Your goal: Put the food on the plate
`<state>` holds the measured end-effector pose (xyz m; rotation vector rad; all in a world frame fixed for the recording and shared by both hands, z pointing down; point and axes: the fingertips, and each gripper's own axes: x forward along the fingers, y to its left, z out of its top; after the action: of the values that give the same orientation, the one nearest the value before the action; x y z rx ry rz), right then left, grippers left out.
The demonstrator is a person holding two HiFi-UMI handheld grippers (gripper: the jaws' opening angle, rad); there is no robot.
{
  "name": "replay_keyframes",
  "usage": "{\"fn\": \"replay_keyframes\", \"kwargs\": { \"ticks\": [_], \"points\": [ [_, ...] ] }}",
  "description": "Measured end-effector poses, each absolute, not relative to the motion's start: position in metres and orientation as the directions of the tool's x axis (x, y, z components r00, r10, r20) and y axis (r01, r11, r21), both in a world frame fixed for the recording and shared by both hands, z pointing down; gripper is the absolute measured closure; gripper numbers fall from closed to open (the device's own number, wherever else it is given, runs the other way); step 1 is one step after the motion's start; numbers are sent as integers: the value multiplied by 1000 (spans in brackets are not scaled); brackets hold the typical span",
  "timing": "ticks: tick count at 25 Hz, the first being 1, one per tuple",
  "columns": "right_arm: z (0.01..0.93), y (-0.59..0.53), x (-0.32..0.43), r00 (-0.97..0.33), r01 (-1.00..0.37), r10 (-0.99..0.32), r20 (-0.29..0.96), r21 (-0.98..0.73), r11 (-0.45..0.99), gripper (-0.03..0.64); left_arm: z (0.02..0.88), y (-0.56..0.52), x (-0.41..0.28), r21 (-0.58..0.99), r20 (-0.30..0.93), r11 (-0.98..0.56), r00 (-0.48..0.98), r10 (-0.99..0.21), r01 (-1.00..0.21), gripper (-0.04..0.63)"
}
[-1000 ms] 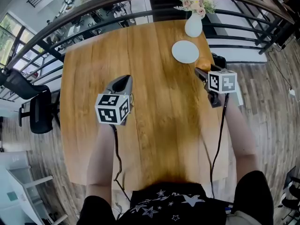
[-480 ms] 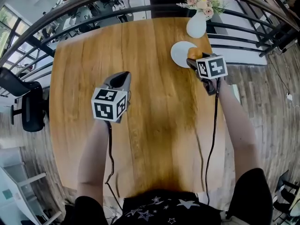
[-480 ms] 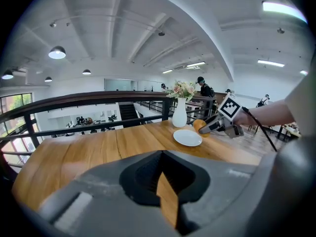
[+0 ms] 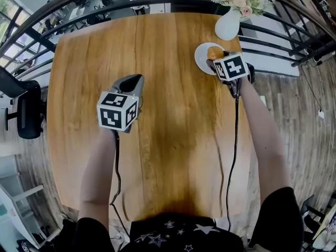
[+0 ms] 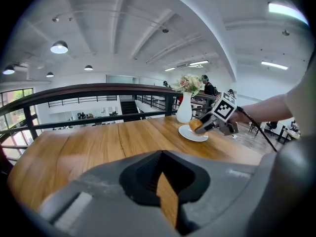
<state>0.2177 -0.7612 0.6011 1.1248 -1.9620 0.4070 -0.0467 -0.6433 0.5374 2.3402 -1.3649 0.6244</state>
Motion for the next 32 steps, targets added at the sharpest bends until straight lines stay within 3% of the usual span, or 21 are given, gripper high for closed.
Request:
{"fn": "replay_keyframes", "kwargs": {
  "ticks": [32],
  "points": [
    [574,-750,208,-265,-838,-591,762,122,533,247,537,-606,-80,127,542,-407,407,-735,-905,596]
  ]
}}
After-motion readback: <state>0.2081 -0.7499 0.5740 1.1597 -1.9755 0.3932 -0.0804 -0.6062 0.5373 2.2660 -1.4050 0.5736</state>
